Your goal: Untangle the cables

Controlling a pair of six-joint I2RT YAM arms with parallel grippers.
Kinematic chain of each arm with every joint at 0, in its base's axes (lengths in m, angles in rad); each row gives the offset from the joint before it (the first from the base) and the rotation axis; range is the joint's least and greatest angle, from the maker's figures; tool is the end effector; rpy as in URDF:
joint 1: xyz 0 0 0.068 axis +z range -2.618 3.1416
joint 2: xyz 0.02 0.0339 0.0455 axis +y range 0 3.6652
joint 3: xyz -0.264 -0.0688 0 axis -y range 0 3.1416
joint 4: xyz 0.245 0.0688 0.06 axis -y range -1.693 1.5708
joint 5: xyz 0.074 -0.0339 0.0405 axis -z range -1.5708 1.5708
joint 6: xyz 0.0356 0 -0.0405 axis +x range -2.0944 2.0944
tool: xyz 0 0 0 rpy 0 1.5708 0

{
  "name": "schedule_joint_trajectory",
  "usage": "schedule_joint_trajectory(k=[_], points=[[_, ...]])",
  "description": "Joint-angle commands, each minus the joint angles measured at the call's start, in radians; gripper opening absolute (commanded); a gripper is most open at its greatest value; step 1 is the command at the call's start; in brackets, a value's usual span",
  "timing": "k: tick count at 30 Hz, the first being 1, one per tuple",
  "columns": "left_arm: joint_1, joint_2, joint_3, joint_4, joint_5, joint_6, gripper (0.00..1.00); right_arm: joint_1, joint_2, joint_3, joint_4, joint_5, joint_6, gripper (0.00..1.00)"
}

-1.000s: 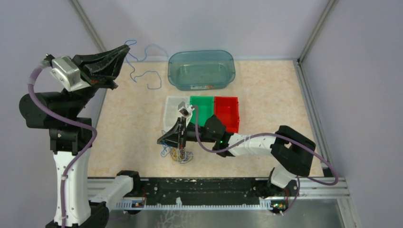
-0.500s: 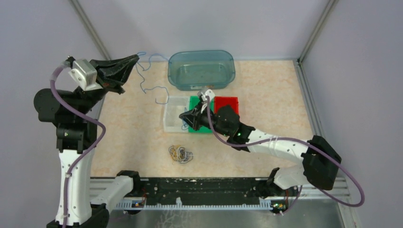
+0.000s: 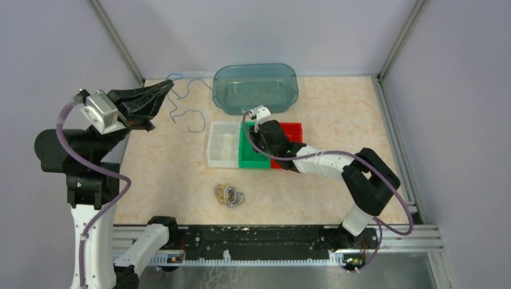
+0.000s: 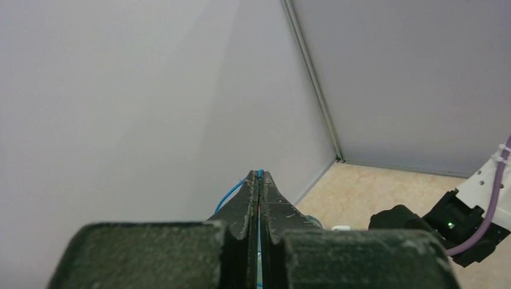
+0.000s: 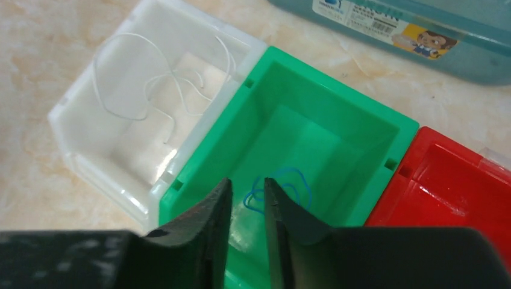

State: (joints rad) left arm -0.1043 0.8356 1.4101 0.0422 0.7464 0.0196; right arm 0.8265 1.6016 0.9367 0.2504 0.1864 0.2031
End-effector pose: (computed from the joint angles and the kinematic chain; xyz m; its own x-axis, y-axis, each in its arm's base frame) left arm 0.0946 -0.0342 0.5507 0.5874 -0.0470 -0.8079 0.6160 0.6735 0.4086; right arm 0.2472 0.2587 0.2295 -0.3898 -0.1307 -0.9116 -0.5404 0.8340 0.1115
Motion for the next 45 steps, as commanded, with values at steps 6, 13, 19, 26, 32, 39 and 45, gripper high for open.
schedule_joint_trajectory(k=[6,13,19,26,32,39,45], points=[[0.001,-0.018,0.004,-0.028,0.073,-0.014,0.0,-0.02,0.068,0.15,-0.017,0.043,-0.018,0.47],[0.002,-0.018,-0.02,-0.028,0.113,-0.051,0.0,-0.022,-0.149,0.136,0.011,-0.023,-0.023,0.59],[0.002,-0.014,-0.046,-0.001,0.111,-0.09,0.0,-0.045,-0.327,0.074,-0.015,-0.086,-0.075,0.72],[0.001,-0.035,-0.135,-0.018,0.119,-0.149,0.0,-0.058,-0.492,0.019,0.059,-0.342,-0.147,0.79],[0.001,-0.064,-0.231,-0.023,0.18,-0.208,0.0,-0.053,-0.461,0.042,0.295,-0.672,-0.07,0.83],[0.0,-0.063,-0.246,-0.024,0.19,-0.226,0.0,0.091,-0.337,0.14,0.374,-0.662,-0.105,0.84],[0.0,-0.064,-0.242,-0.023,0.193,-0.233,0.0,0.161,-0.213,0.237,0.366,-0.599,-0.13,0.81]])
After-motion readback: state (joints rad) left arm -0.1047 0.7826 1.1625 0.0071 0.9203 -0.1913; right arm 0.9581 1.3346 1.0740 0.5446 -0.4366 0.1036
